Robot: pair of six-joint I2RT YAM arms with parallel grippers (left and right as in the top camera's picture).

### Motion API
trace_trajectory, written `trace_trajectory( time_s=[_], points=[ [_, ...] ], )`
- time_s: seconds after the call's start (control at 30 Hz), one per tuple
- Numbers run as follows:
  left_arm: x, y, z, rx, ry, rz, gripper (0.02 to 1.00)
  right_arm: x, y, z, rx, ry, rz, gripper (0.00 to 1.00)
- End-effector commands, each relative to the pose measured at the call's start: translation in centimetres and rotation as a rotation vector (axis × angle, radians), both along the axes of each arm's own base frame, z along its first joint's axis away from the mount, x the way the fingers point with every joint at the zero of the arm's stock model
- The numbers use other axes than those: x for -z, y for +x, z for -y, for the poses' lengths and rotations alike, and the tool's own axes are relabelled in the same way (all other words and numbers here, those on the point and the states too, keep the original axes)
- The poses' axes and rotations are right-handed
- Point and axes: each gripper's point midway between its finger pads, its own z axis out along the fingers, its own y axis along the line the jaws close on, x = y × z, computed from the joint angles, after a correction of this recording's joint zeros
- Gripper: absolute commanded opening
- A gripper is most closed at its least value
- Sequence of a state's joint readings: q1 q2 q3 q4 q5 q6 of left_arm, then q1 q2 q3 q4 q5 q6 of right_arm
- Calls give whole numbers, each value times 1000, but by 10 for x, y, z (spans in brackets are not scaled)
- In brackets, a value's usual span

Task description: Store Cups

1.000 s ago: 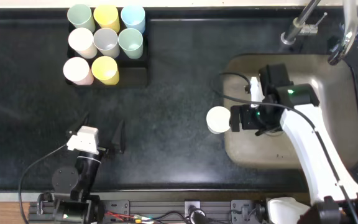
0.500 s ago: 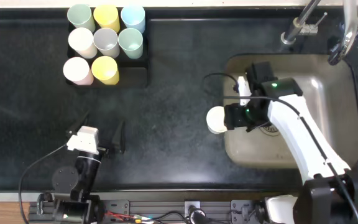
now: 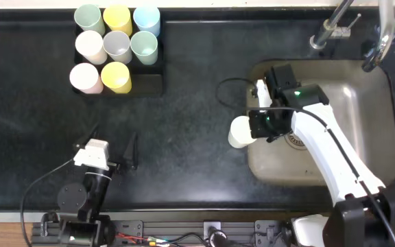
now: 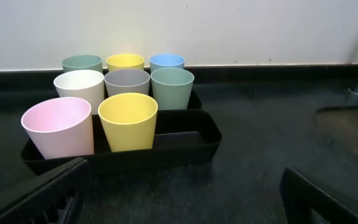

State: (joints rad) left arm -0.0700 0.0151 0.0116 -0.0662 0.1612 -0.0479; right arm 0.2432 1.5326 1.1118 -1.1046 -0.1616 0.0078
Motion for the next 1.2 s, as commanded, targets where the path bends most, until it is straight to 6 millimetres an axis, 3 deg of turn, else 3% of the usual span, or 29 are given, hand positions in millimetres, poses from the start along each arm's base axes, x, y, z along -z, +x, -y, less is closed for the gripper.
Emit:
trace_trajectory(
  time_s=[0.03, 0.17, 0.23, 0.43, 0.5, 0.6, 0.7, 0.83, 1.03, 1.2],
  points=[
    [-1, -1, 1, 7, 17, 11, 1000, -10, 10, -16, -8, 76, 32, 42],
    [-1, -1, 1, 7, 17, 11, 1000, -32, 26, -32, -17, 158, 88, 42],
    [-1, -1, 1, 7, 17, 11, 1000, -56, 42, -41, -19, 183, 157, 42],
    [-1, -1, 1, 7, 17, 11, 998, -151, 97, -83, -51, 272, 404, 45],
    [-1, -1, 1, 7, 17, 11, 1000, -171, 111, -103, -78, 290, 445, 42],
    [-1, -1, 1, 7, 17, 11, 1000, -184, 129, -132, -120, 281, 477, 42],
    [-1, -1, 1, 7, 17, 11, 1000, -181, 144, -159, -153, 259, 478, 42],
    [-1, -1, 1, 7, 17, 11, 1000, -158, 155, -184, -182, 216, 440, 42],
    [-1, -1, 1, 7, 17, 11, 1000, -111, 153, -215, -233, 143, 380, 40],
    [-1, -1, 1, 7, 17, 11, 1000, -87, 148, -233, -267, 119, 356, 40]
  ],
)
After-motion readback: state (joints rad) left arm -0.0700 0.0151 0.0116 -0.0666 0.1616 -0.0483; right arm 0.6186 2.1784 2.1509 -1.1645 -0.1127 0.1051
